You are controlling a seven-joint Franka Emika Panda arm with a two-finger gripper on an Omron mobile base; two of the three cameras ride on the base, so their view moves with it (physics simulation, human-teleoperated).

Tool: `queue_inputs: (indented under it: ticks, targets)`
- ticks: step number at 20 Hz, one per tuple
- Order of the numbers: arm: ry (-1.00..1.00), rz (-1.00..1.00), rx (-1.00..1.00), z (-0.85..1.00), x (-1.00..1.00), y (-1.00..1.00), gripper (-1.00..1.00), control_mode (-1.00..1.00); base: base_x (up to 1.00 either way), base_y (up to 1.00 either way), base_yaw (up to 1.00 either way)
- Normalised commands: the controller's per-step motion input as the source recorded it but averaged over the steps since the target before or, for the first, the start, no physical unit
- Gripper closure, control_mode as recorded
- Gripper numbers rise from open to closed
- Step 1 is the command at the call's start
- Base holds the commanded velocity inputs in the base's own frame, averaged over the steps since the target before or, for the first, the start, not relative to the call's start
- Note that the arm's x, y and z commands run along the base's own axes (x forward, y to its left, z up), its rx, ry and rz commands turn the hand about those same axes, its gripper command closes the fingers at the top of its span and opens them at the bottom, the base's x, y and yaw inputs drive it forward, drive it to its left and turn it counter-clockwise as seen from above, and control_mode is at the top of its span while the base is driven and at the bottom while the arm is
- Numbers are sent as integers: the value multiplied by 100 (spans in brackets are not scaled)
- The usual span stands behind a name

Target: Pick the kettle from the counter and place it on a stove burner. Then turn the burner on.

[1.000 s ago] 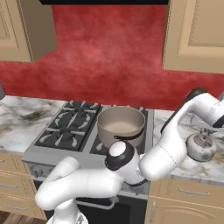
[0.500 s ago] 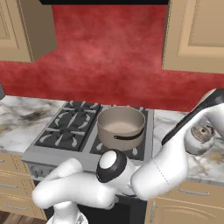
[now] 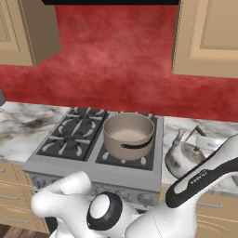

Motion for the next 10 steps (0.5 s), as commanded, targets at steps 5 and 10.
queue_inputs:
  ticks: [5, 10]
  targets:
    - [-35, 1, 21, 60, -39, 100, 100, -100, 0, 0, 0]
    - [-37, 0, 23, 69, -34, 100, 100, -100, 0, 0, 0]
